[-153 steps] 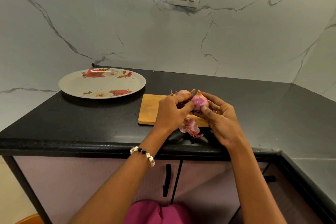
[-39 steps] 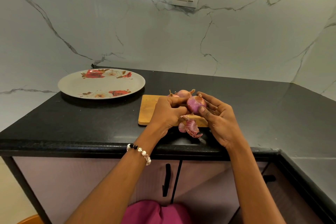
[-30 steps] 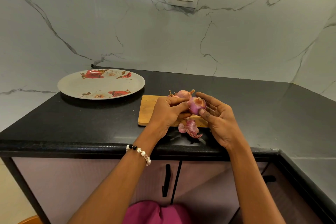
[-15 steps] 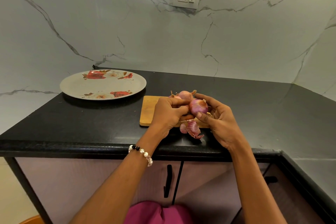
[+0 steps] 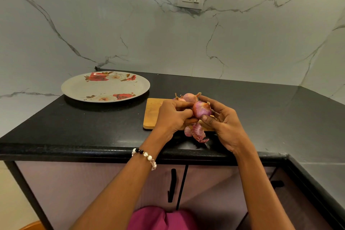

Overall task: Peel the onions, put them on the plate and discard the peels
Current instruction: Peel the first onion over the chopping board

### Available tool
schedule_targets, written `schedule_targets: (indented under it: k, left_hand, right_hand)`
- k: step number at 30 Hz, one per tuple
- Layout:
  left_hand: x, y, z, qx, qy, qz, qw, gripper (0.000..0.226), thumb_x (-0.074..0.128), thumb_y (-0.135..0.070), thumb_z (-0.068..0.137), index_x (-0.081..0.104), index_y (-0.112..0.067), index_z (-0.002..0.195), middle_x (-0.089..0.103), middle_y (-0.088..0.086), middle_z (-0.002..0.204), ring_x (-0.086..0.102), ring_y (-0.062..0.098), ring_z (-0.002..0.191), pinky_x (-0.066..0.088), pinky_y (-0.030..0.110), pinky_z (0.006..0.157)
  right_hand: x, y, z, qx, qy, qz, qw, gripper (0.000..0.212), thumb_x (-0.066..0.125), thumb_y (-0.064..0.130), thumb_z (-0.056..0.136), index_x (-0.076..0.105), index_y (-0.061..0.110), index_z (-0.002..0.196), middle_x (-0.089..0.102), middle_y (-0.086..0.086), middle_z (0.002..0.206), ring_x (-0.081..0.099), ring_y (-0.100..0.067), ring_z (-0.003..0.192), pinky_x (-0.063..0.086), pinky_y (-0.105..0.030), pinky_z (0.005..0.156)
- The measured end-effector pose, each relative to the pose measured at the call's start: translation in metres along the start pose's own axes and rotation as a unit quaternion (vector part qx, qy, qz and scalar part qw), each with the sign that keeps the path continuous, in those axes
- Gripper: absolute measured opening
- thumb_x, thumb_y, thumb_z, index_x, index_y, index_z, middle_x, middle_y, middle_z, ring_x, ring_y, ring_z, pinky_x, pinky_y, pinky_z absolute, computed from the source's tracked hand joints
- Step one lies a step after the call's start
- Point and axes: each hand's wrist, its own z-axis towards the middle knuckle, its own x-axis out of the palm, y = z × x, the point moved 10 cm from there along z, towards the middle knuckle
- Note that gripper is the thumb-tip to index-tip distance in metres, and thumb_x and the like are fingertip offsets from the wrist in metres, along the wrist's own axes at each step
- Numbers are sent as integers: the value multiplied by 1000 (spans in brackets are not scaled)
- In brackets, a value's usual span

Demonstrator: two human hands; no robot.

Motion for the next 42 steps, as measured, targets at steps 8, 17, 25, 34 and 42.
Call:
schedule_targets:
  k: [8, 17, 25, 34, 42]
  left_hand:
    - [7, -3, -2, 8, 30, 1, 1000, 28, 71, -3, 82, 68, -2, 110, 71, 13, 102, 72, 24, 84, 60, 38, 75]
    - [4, -2, 2, 31, 25, 58, 998, 25, 69, -2, 81, 71, -11, 105, 72, 10, 97, 72, 23, 86, 59, 45, 78]
    - [5, 0, 3, 33, 29, 69, 997, 30, 67, 2, 80, 71, -14, 105, 72, 11, 100, 70, 24, 91, 58, 45, 81]
    - [2, -2, 1, 25, 12, 64, 998, 33, 58, 12, 83, 68, -4, 110, 71, 14, 100, 72, 21, 80, 60, 33, 70]
    - [7, -2, 0, 11, 27, 12, 1000, 21, 65, -8, 88, 69, -5, 109, 71, 13, 101, 72, 21, 82, 60, 31, 71]
  right_hand:
    - [-1, 0, -1, 3, -13, -6, 1000, 53, 65, -10, 87, 63, 18, 132, 50, -24, 137, 63, -27, 118, 59, -40, 88]
    - [3, 3, -3, 8, -8, -21, 1000, 55, 62, -16, 85, 65, 20, 126, 53, -19, 135, 65, -24, 116, 60, -34, 84]
    - [5, 2, -3, 13, -7, -24, 1000, 57, 61, -18, 85, 65, 21, 126, 55, -16, 135, 64, -23, 117, 60, -33, 85]
    - [5, 5, -3, 5, -5, -3, 1000, 54, 61, -16, 85, 65, 20, 126, 52, -22, 136, 64, -27, 117, 60, -33, 84]
    - [4, 5, -3, 6, -15, -11, 1000, 53, 61, -16, 86, 66, 21, 125, 54, -21, 135, 66, -24, 114, 60, -33, 83]
